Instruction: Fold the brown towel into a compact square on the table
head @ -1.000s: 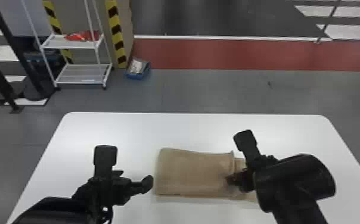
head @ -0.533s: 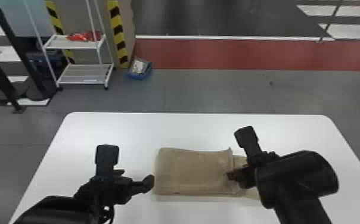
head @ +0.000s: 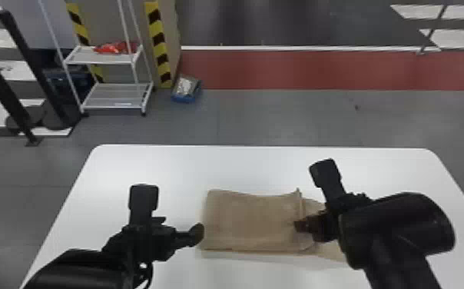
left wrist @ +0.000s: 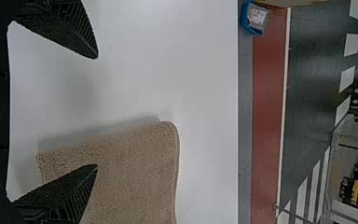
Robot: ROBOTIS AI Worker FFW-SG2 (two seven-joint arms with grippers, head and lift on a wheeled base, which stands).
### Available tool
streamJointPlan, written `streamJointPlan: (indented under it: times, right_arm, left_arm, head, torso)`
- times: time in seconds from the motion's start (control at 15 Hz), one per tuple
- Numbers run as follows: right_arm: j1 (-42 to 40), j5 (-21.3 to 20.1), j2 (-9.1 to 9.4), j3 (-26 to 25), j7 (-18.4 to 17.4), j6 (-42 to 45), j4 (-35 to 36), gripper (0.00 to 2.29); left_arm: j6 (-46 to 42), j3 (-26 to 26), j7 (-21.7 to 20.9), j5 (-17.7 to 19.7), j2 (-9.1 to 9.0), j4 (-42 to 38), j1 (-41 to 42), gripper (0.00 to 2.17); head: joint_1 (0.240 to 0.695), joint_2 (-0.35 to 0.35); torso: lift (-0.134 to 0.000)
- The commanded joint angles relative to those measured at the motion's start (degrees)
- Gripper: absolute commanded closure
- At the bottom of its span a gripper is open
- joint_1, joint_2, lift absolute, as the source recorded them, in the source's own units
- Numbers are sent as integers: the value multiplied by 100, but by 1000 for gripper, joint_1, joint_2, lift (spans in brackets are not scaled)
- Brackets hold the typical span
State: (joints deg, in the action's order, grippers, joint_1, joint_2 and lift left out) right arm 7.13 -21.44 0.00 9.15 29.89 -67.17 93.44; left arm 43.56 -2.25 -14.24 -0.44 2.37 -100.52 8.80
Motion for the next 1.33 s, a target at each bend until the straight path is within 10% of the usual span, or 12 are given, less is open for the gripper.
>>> streamJointPlan:
  times: [0.0,1.27]
  right_arm:
    - [26,-19,5,17,-1,-29,-45,1048]
    - [131,-80,5,96,-10,-100,-221,886]
  left_arm:
    - [0,5,0,0,0,23,-1,43]
    - [0,14,-9,9,27,23,69,43]
  head:
    - [695,23]
    - [695,25]
  torso:
    - [0]
    - [0]
